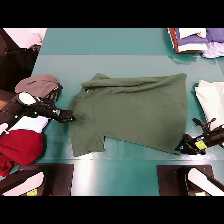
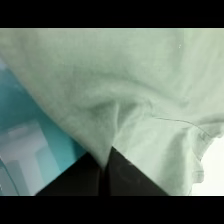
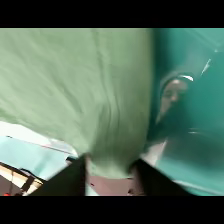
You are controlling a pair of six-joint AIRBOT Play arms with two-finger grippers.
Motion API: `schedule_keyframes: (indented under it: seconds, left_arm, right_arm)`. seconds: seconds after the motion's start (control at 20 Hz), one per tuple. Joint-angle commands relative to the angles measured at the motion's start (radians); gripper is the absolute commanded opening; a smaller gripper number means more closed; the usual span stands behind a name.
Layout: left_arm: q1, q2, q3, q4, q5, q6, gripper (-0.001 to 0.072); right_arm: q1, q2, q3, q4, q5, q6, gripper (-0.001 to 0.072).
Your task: Fold the shirts.
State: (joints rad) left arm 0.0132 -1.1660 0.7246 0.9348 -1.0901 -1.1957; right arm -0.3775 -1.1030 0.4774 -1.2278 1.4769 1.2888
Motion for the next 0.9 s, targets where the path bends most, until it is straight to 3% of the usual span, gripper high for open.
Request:
schedule_keyframes:
  seconds: [0.0,0.05,0.15,0.35,0.55,0.85]
  left_arm:
    - [0.0,0.001,0.002,0.001,-0.014,0.0,0.0024]
    - [0.0,0.001,0.013,0.002,-0.023,-0.001,0.0024]
    - [0.0,0.048,0.046,0.003,-0.023,-0.008,0.0024]
    - [0.0,0.225,0.241,0.008,-0.023,-0.045,0.0024]
    - [0.0,0.347,0.592,0.008,-0.003,-0.065,0.0024]
    - [0.0,0.363,1.188,0.007,0.014,-0.091,0.0025]
  right_arm:
    - [0.089,0.006,0.002,-0.004,-0.034,0.012,0.0117]
    - [0.104,0.029,0.01,-0.005,-0.033,0.012,0.0057]
    - [0.131,0.1,0.059,-0.003,-0.026,0.013,0.0018]
    - [0.185,0.243,0.32,-0.002,-0.052,0.069,0.0018]
    - [0.222,0.291,0.725,-0.001,-0.116,0.085,0.0018]
    - [0.181,0.224,1.379,-0.003,-0.108,0.09,0.0018]
